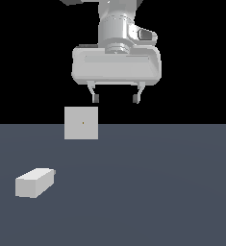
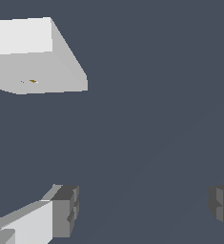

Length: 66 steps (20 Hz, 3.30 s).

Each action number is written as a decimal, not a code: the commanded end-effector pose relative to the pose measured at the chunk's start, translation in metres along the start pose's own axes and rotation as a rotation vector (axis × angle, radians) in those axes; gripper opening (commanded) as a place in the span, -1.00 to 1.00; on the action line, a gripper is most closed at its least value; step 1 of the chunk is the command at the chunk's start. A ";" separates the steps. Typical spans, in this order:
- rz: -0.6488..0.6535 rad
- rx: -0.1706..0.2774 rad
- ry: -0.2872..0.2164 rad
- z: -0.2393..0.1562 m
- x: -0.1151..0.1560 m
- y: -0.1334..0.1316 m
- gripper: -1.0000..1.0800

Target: Plug the charger into the wall socket.

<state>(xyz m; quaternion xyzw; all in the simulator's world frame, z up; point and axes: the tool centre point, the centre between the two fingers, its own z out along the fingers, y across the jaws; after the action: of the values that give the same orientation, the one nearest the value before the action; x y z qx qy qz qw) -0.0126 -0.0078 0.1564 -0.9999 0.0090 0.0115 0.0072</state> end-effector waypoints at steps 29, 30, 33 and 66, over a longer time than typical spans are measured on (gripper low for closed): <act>0.093 -0.011 0.054 0.082 -0.090 -0.100 0.92; 0.097 -0.011 0.056 0.085 -0.092 -0.103 0.92; 0.104 -0.013 0.060 0.092 -0.098 -0.112 0.92; 0.110 -0.015 0.064 0.149 -0.101 -0.118 -1.00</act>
<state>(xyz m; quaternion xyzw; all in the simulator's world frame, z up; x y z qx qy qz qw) -0.1150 0.1147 0.0120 -0.9977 0.0641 -0.0197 -0.0013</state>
